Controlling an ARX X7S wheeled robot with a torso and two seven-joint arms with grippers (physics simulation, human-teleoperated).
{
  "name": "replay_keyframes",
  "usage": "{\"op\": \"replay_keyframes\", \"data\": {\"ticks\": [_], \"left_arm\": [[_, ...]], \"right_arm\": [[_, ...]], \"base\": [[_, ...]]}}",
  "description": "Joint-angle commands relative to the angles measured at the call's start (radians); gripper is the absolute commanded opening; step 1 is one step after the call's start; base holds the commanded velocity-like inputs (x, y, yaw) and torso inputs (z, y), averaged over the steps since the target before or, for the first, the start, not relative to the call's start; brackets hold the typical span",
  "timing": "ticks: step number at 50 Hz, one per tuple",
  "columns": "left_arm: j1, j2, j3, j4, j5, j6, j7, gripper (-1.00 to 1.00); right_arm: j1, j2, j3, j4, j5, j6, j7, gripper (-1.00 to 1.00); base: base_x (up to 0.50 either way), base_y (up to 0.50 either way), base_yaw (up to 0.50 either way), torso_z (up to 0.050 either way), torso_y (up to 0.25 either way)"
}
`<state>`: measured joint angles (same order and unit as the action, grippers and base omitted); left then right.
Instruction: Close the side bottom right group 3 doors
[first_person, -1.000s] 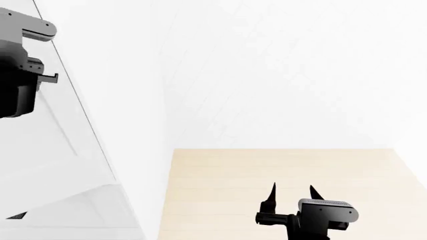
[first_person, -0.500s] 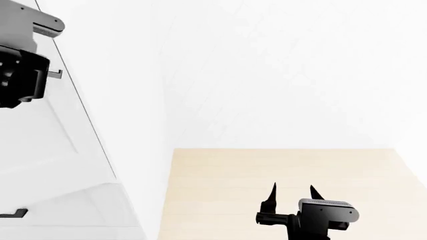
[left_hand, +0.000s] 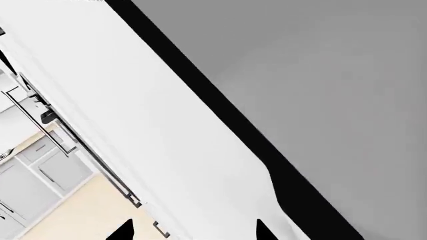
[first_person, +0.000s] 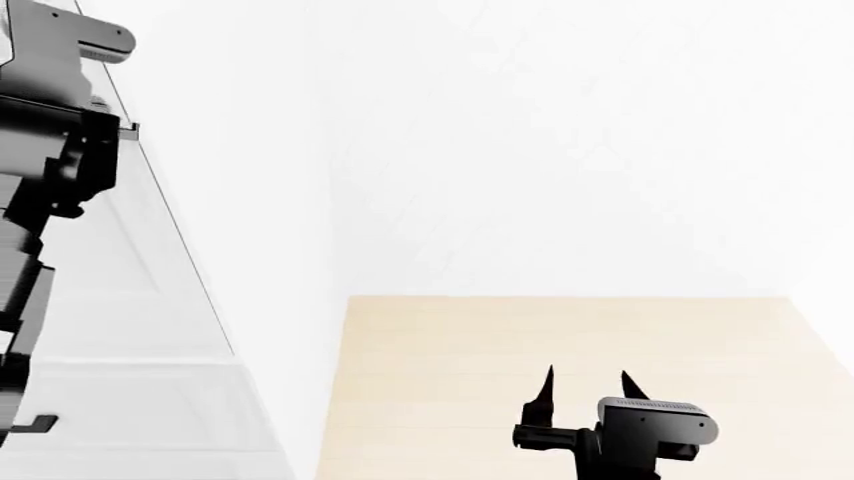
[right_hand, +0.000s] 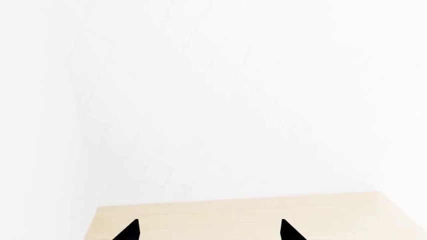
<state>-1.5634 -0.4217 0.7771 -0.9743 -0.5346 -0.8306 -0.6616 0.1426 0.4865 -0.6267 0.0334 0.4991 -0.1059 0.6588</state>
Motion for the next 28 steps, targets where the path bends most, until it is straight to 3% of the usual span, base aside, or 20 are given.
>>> {"op": "replay_keyframes", "data": {"ticks": [1, 28], "left_arm": [[-0.020, 0.086, -0.033, 0.012, -0.147, 0.401, 0.194, 1.00], [-0.010, 0.073, -0.037, 0.053, -0.152, 0.384, 0.185, 1.00]], "right_arm": [[0.001, -0.003, 0.002, 0.002, -0.002, 0.001, -0.001, 1.00], [0.000, -0.001, 0.002, -0.002, -0.003, -0.001, -0.001, 1.00]], "base": [[0.00, 0.00, 0.00, 0.000, 0.000], [0.00, 0.00, 0.00, 0.000, 0.000]]}}
